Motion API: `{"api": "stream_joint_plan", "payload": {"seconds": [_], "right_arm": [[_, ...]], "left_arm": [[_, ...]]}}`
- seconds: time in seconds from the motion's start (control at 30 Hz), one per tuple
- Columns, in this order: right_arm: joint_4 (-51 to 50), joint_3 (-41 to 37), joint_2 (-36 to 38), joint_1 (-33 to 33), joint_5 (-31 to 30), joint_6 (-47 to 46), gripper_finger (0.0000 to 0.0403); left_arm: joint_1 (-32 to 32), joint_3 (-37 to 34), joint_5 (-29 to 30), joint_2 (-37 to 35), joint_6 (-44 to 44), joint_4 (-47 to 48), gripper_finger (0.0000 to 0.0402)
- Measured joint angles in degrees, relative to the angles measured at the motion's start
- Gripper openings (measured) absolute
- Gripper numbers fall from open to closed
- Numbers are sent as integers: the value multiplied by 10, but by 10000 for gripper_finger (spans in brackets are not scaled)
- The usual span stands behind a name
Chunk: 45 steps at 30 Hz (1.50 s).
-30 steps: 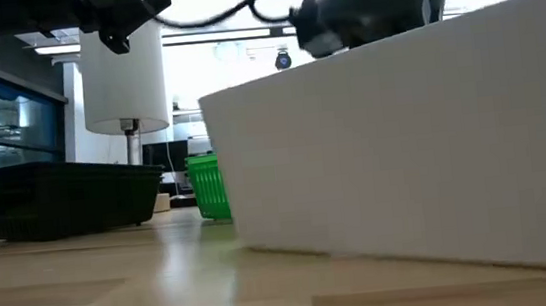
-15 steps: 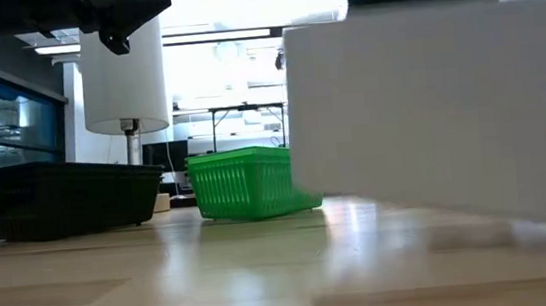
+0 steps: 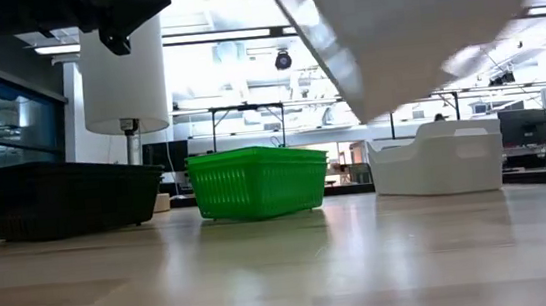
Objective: Stack baskets by color
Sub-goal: Put the bottom white bin on the white bin
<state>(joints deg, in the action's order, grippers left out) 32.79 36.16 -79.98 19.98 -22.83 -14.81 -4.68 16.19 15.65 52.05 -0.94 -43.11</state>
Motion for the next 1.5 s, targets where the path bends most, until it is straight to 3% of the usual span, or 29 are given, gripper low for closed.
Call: {"api": "stream_joint_plan", "payload": {"seconds": [0.17, 0.33, 0.57, 0.73, 1.33, 1.5], "right_arm": [[80, 0, 51, -52, 21, 109, 0], [81, 0, 99, -101, 45, 144, 0], [66, 0, 131, -162, 102, 106, 0], [42, 0, 124, -166, 121, 100, 0], [46, 0, 123, -166, 121, 97, 0], [17, 23, 123, -166, 34, 98, 0]], "left_arm": [[-2, 0, -18, 0, 22, 0, 202], [-23, 0, -18, 0, 67, -2, 202], [-60, 17, 28, 0, 32, -7, 202], [-84, 24, 72, 0, -5, -4, 202], [-97, 24, 77, 0, -38, -6, 202], [-97, 24, 77, 0, -38, -6, 202]]}}
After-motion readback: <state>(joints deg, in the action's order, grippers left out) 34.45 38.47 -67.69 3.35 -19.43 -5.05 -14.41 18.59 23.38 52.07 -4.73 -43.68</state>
